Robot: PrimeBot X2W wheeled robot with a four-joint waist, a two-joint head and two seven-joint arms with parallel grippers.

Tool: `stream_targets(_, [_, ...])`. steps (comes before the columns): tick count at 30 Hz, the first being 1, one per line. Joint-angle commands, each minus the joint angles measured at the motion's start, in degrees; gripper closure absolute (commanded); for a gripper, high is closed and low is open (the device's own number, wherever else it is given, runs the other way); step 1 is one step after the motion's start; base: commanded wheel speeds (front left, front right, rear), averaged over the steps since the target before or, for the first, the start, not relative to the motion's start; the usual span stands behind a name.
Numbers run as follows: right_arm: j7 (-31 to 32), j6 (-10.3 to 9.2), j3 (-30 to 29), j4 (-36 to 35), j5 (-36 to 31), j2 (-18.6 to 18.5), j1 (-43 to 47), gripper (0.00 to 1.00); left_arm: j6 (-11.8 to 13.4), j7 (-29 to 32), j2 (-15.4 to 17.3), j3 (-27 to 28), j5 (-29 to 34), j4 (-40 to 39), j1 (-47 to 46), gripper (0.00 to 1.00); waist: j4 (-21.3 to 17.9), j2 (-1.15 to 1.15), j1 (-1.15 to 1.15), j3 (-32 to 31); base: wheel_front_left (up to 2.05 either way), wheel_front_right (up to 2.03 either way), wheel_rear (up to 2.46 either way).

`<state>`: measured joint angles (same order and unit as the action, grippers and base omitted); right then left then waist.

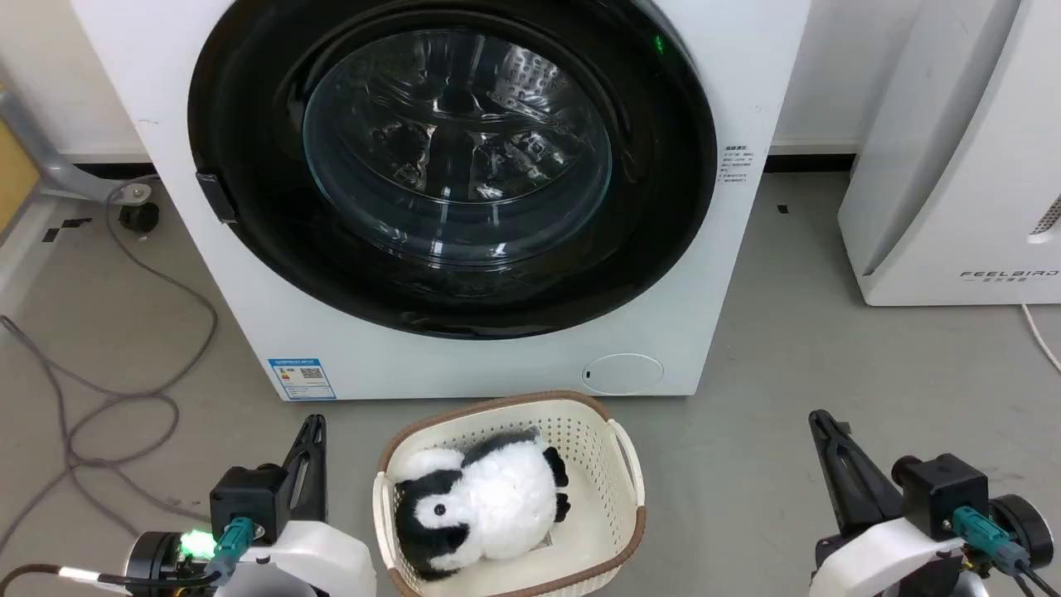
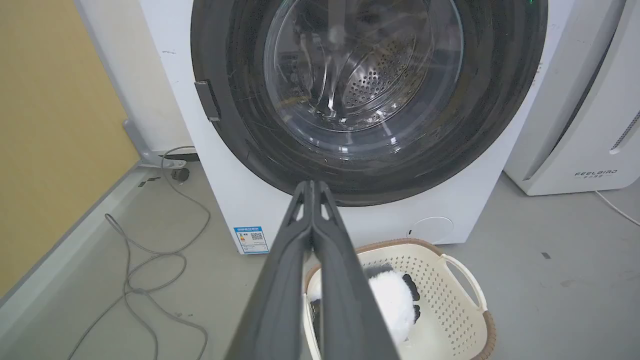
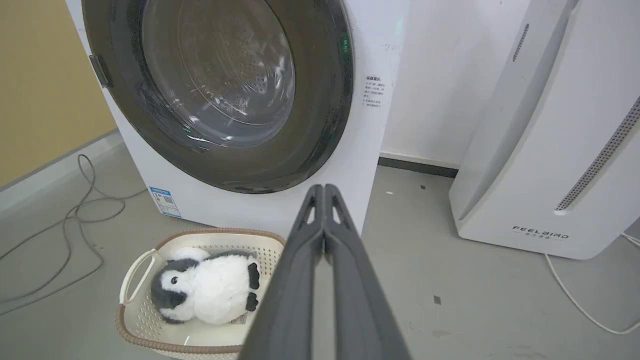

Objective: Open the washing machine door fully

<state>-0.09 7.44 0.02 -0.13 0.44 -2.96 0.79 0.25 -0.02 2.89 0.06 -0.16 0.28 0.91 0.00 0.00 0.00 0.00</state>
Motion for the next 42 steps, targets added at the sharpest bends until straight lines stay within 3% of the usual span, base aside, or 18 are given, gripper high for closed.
stream_targets(1, [0.1, 0.05, 0.0, 0.1, -0.4, 0.1, -0.8, 1.00, -0.2, 0.0, 0.0, -0.1, 0.2, -0.3, -0.9, 1.00, 0.0, 0.00, 0.00, 0.0, 0.00, 0.00, 0.00])
stream_targets(17, [0.1, 0.05, 0.0, 0.1, -0.4, 0.1, -0.8, 1.00, -0.2, 0.0, 0.0, -0.1, 0.2, -0.3, -0.9, 1.00, 0.0, 0.00, 0.00, 0.0, 0.00, 0.00, 0.00])
stream_targets(18, [0.1, 0.05, 0.0, 0.1, -0.4, 0.1, -0.8, 0.00, -0.2, 0.0, 0.0, -0.1, 0.2, -0.3, -0.9, 0.00, 0.0, 0.00, 0.00, 0.0, 0.00, 0.00, 0.00])
stream_targets(42, [-2.8, 0.01, -1.0, -1.3, 6.7, 0.0, -0.3, 0.00, 1.6, -2.8, 0.0, -0.7, -1.0, -0.6, -0.7, 0.00, 0.1, 0.00, 0.00, 0.5, 0.00, 0.00, 0.00])
